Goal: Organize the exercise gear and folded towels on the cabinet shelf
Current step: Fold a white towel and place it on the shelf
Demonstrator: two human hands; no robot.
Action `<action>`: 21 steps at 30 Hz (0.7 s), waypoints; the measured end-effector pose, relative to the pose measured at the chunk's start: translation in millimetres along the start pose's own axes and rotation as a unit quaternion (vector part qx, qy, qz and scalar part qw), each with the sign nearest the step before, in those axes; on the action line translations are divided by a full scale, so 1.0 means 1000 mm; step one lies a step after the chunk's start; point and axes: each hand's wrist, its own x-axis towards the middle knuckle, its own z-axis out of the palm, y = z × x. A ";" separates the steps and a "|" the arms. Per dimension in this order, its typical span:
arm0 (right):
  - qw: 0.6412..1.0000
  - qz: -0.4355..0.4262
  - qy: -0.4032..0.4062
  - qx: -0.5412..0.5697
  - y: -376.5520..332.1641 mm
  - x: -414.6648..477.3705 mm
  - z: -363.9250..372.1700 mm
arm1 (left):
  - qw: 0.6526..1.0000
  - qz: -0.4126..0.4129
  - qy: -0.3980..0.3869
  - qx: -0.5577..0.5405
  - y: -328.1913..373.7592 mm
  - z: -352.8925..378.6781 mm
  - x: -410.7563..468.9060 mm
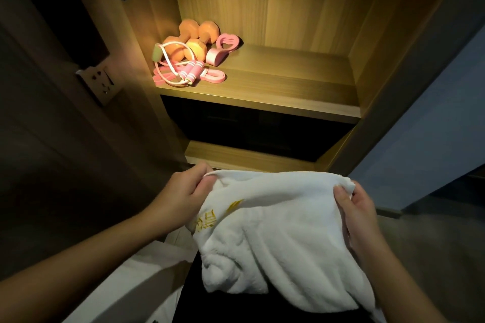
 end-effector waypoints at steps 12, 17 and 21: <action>0.999 0.003 -0.026 0.018 -0.018 -0.002 -0.004 | 0.933 0.090 -0.324 0.132 0.018 -0.053 -0.004; 0.999 -0.008 -0.027 0.044 -0.043 0.007 -0.013 | 0.903 0.232 -0.236 0.273 0.035 -0.062 -0.008; 0.994 -0.064 -0.049 0.068 -0.083 0.018 -0.021 | 0.830 0.397 -0.152 0.362 0.070 -0.081 -0.003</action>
